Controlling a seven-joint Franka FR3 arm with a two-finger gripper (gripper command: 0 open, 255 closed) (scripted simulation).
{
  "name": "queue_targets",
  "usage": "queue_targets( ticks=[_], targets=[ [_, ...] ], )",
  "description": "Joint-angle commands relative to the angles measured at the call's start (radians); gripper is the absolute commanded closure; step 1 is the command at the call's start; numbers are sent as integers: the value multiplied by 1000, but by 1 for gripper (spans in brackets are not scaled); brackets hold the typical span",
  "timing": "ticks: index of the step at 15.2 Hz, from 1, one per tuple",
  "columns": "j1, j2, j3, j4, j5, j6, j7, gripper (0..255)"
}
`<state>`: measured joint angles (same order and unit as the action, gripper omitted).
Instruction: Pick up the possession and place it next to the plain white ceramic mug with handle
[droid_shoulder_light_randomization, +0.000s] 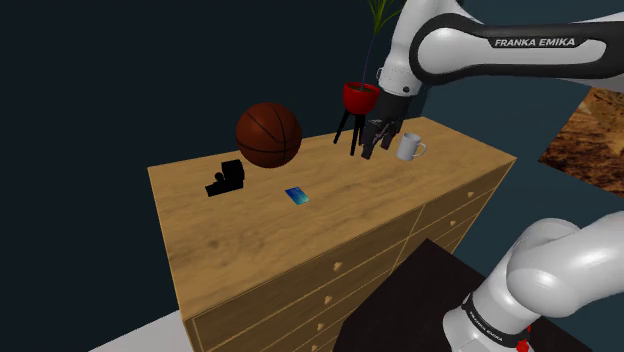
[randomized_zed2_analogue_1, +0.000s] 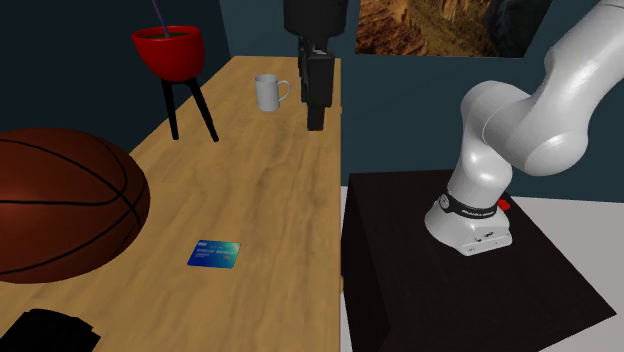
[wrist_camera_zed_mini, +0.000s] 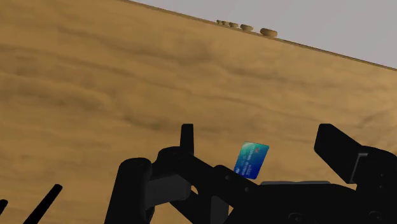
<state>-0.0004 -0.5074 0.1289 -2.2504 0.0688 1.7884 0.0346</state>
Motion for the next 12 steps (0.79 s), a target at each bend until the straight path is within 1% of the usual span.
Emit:
queue_targets(
  ticks=[1, 6, 12],
  targets=[
    [-2, 66, 20, 8, 6, 40, 39, 0],
    [-3, 252, 65, 74, 9, 115, 140, 0],
    [4, 489, 100, 192, -9, 179, 259, 0]
  ],
)
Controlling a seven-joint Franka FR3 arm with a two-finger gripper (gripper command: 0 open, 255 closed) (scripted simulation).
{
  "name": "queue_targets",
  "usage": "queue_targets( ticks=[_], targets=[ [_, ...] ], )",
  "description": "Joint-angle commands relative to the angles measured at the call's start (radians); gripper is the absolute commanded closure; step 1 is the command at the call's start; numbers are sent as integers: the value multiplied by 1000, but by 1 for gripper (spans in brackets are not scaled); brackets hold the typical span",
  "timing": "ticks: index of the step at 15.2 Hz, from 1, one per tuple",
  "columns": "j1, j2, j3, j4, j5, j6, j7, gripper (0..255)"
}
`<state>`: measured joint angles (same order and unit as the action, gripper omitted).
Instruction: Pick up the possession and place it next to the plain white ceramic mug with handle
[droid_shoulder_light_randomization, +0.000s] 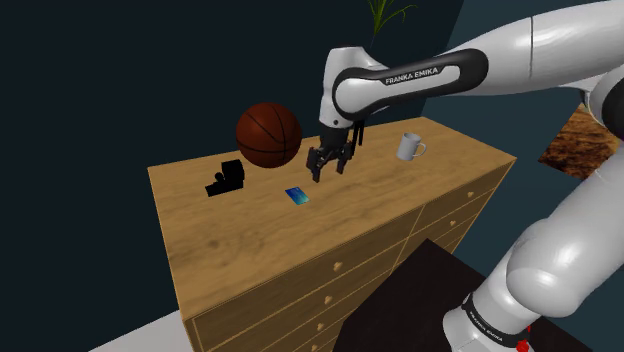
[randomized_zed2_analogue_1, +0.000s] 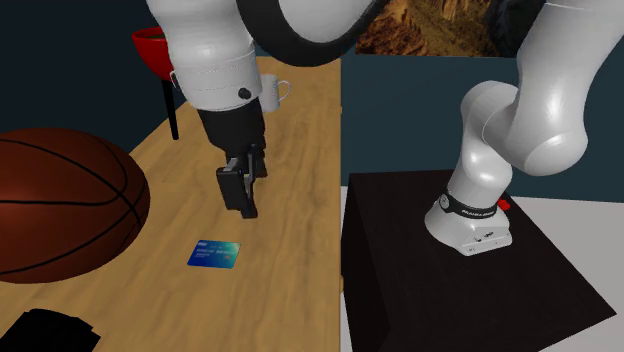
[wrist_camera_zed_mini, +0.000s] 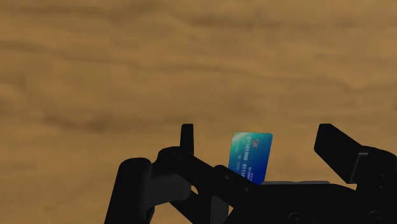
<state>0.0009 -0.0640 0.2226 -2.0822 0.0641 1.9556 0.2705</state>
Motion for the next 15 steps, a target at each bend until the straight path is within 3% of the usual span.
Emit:
queue_targets(
  ticks=[1, 6, 15],
  targets=[
    [5, 86, 9, 47, -8, 19, 42, 0],
    [26, 290, 15, 184, -30, 42, 132, 0],
    [33, 330, 14, 126, -37, 138, 139, 0]
  ],
)
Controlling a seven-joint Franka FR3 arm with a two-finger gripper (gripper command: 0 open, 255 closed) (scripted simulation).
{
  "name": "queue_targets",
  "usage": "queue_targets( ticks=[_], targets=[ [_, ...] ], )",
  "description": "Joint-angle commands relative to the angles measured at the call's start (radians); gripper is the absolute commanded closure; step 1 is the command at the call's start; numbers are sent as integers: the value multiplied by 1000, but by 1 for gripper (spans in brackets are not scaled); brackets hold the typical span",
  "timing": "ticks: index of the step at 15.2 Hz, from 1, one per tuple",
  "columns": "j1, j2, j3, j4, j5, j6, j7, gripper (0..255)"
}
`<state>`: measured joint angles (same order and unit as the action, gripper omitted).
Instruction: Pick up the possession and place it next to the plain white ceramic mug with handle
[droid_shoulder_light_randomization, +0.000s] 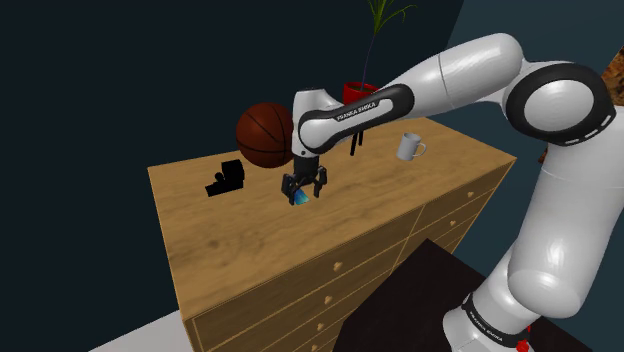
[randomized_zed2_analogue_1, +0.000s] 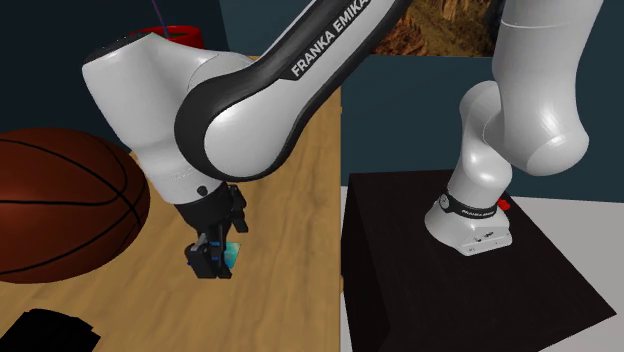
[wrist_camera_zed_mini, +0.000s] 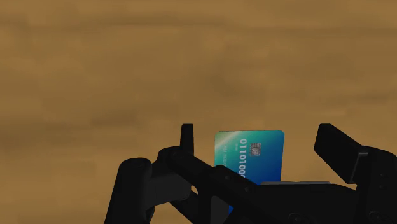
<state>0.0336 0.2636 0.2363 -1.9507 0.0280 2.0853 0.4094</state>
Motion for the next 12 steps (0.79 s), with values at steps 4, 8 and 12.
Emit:
queue_targets(
  ticks=[4, 8, 12],
  targets=[
    [0, 2, 0, -5, 0, 8, 0, 0],
    [0, 2, 0, -5, 0, 8, 0, 255],
    [0, 4, 0, -3, -1, 8, 0, 255]
  ],
)
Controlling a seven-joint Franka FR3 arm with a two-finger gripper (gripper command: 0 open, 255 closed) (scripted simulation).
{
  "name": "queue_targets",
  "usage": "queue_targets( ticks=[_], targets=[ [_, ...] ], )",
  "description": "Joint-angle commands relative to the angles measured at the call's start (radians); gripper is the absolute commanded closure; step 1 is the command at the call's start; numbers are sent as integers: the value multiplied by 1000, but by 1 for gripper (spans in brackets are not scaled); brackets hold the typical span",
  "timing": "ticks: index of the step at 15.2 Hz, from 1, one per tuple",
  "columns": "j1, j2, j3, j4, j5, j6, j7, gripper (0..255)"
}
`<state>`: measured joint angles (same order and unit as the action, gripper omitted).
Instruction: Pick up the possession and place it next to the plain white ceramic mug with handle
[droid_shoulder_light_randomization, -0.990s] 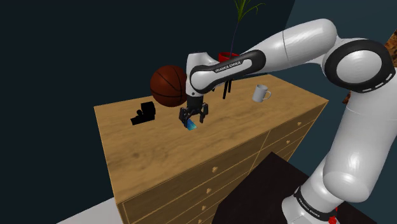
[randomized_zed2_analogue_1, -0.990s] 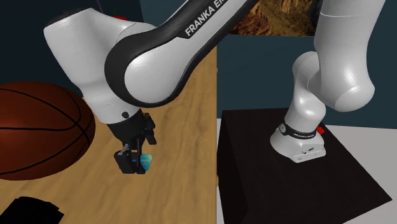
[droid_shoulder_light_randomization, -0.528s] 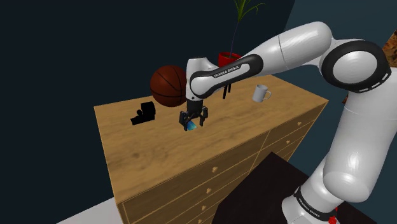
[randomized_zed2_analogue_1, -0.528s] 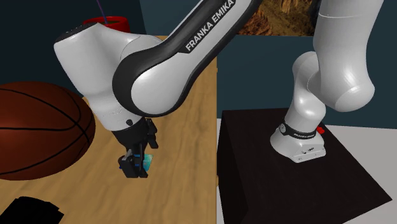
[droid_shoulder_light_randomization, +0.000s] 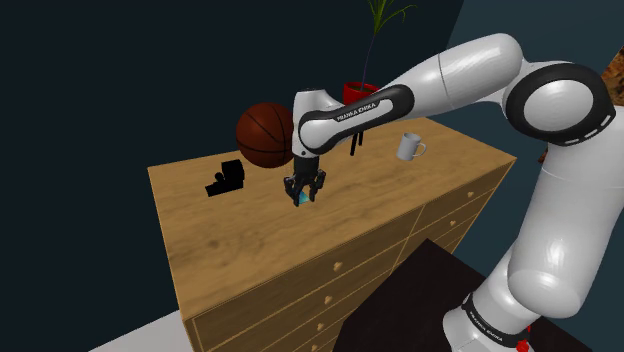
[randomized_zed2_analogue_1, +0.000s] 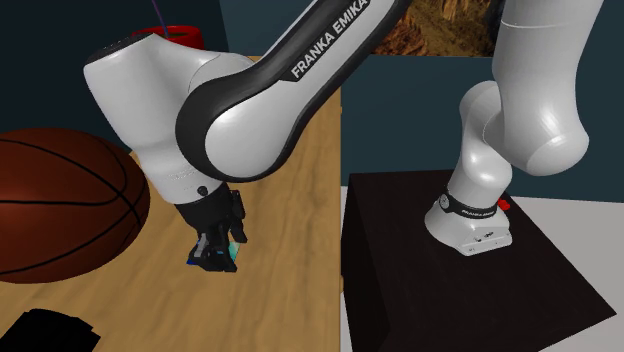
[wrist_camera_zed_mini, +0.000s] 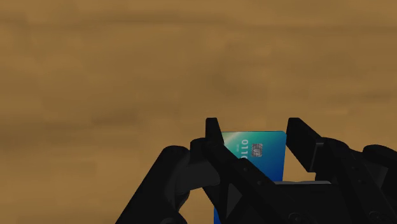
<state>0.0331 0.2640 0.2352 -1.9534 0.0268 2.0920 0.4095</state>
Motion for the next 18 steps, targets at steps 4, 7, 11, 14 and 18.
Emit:
queue_targets(
  ticks=[4, 7, 11, 14, 18],
  targets=[
    [0, 4, 0, -1, 0, 2, -2, 255],
    [0, -12, 2, 7, 4, -22, -1, 255],
    [-2, -37, 3, 31, 9, -70, -2, 255],
    [-4, -53, 4, 51, 12, -106, -2, 255],
    [-5, -73, 5, 80, 16, -155, -2, 255]
  ],
)
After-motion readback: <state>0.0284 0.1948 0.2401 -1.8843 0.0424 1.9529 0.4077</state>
